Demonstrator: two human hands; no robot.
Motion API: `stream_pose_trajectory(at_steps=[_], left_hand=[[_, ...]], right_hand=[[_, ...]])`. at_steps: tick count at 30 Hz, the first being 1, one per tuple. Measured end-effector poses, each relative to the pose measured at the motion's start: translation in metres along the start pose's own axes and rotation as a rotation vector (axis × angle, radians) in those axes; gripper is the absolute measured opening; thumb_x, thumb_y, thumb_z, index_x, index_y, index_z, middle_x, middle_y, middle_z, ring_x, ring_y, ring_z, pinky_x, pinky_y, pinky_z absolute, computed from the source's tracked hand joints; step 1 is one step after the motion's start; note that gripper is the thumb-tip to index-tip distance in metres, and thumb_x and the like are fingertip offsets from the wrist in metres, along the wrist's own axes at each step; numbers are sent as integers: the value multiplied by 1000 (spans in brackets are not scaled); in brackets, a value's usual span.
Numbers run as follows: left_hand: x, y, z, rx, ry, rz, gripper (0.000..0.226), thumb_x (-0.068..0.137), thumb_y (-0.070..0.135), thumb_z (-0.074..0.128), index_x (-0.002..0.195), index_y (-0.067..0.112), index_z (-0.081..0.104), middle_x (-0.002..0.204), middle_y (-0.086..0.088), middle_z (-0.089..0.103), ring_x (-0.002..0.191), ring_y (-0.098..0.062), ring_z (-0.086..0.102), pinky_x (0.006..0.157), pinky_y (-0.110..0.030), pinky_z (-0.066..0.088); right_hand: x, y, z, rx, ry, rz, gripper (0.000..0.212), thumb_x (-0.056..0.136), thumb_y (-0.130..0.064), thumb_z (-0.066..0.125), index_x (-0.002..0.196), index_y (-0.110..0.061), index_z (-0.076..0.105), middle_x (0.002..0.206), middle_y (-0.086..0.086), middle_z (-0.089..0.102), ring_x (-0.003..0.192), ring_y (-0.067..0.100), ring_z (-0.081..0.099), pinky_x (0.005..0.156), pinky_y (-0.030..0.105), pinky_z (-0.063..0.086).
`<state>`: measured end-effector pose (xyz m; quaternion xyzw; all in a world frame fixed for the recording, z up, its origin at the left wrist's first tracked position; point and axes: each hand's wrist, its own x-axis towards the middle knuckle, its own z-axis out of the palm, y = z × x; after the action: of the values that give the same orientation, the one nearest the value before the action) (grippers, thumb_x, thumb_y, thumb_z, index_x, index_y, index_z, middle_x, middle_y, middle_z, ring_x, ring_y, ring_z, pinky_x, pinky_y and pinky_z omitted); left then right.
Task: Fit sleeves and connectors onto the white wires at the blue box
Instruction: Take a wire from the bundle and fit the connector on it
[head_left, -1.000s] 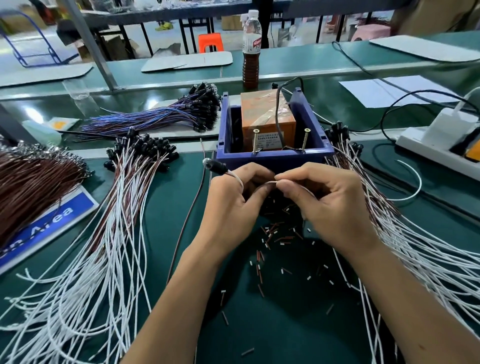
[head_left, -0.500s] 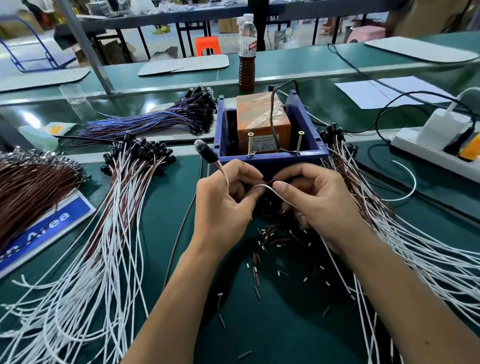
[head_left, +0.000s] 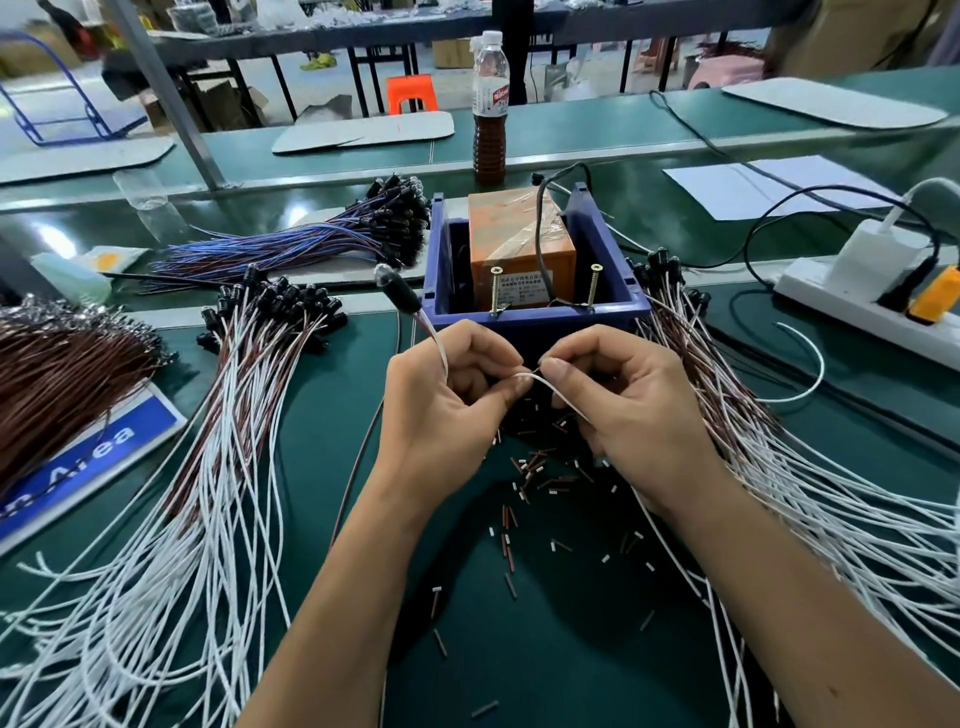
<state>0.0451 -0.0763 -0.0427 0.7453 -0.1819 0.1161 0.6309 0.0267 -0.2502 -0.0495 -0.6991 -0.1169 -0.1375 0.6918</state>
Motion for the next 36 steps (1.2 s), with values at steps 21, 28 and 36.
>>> stream_pose_trajectory(at_steps=[21, 28, 36], left_hand=[[2, 2, -12, -88, 146, 59, 19, 81, 2, 84, 80, 11, 68, 76, -8, 74, 63, -19, 65, 60, -23, 53], [-1, 6, -12, -373, 34, -18, 24, 81, 7, 79, 91, 11, 58, 86, -12, 76, 67, -16, 69, 63, -20, 54], [0, 17, -12, -773, -5, -93, 16, 85, 18, 57, 76, 7, 49, 78, -11, 63, 49, -11, 33, 48, -19, 29]], right_hand=[[2, -8, -19, 89, -285, 161, 26, 99, -39, 63, 88, -16, 69, 58, 8, 58, 44, 11, 39, 41, 16, 30], [4, -10, -25, 189, -272, 156, 27, 98, -39, 66, 89, -14, 73, 55, 3, 45, 48, 11, 33, 43, 23, 21], [3, -10, -30, 369, -503, 129, 32, 97, -41, 71, 93, -9, 73, 57, -1, 47, 46, 10, 33, 47, 20, 28]])
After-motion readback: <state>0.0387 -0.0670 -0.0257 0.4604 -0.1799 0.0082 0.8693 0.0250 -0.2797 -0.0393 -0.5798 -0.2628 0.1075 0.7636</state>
